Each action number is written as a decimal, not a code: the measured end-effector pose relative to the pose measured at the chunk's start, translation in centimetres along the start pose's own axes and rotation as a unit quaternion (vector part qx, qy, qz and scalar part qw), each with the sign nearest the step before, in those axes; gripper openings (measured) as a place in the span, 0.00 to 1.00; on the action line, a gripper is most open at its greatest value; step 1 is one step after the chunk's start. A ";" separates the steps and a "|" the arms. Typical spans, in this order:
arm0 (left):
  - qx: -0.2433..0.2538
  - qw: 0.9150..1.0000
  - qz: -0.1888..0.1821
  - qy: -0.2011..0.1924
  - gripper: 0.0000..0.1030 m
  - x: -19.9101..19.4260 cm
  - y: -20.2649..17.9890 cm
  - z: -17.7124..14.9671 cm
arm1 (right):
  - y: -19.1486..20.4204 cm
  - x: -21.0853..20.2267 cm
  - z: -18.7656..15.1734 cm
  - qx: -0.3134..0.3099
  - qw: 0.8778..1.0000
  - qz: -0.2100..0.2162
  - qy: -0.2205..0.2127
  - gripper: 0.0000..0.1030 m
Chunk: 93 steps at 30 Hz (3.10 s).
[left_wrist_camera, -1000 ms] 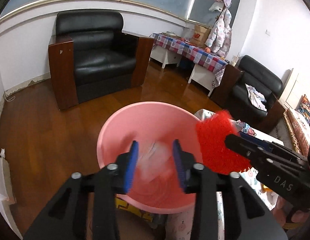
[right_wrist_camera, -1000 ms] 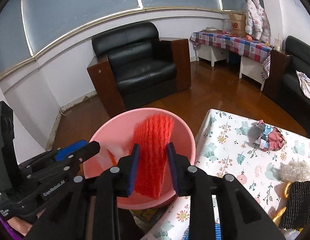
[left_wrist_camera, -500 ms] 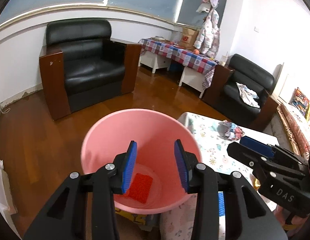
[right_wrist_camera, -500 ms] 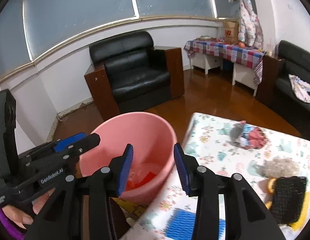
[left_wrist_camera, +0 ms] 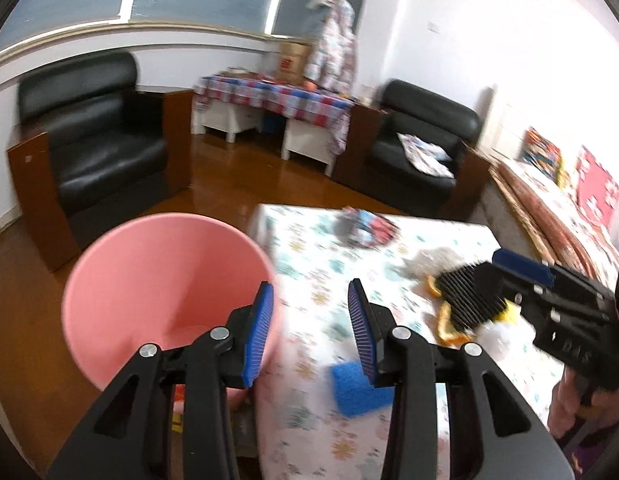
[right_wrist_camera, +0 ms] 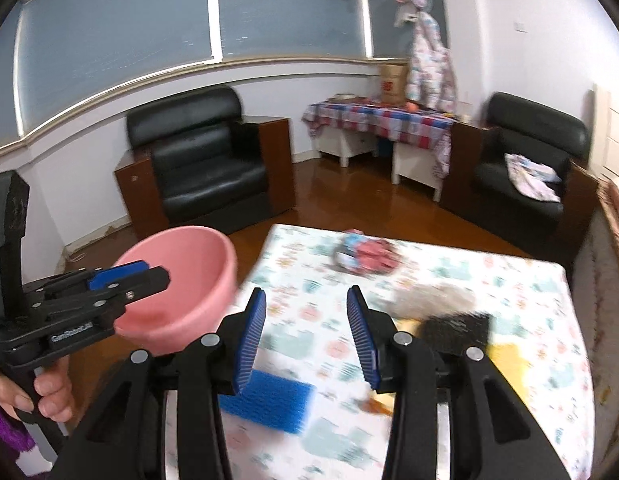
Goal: Collect trash
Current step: 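Grasp the blue foam net with the left gripper while the right grasps the white plastic bag, then carry both items over the pink bucket and open both grippers to drop them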
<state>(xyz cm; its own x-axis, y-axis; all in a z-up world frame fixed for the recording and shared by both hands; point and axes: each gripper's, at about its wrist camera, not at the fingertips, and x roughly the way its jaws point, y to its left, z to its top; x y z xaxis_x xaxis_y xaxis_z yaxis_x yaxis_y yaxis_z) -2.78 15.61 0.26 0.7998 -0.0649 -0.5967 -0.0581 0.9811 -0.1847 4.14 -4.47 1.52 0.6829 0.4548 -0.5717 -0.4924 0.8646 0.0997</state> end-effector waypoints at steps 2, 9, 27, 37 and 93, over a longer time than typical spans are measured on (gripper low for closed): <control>0.012 1.000 -0.014 0.016 0.38 0.7 -0.9 -0.6 | -1.8 -0.8 -0.7 0.013 1.000 -0.013 0.002 0.40; 0.068 0.991 -0.080 0.083 0.38 2.9 -3.4 -3.3 | -7.0 -3.0 -3.7 0.048 0.997 -0.052 0.016 0.40; 0.293 0.940 -0.075 0.159 0.38 8.4 -7.4 -8.5 | -11.0 -2.4 -8.6 0.109 0.990 -0.058 0.068 0.40; 0.265 0.951 -0.072 0.145 0.07 8.5 -6.9 -7.7 | -11.1 -2.0 -9.0 0.117 0.990 -0.042 0.074 0.40; 0.000 0.998 -0.052 0.017 0.06 1.3 -0.5 -1.4 | -1.6 -0.2 -2.3 0.016 0.992 0.105 0.066 0.21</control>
<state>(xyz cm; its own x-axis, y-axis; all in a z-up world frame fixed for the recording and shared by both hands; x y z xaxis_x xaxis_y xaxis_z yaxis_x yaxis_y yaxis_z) -2.53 14.83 -1.52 0.7808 -0.1733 -0.6002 0.0245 0.9685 -0.2478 3.52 -6.41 -0.35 0.4885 0.5961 -0.6372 -0.5979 0.7606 0.2530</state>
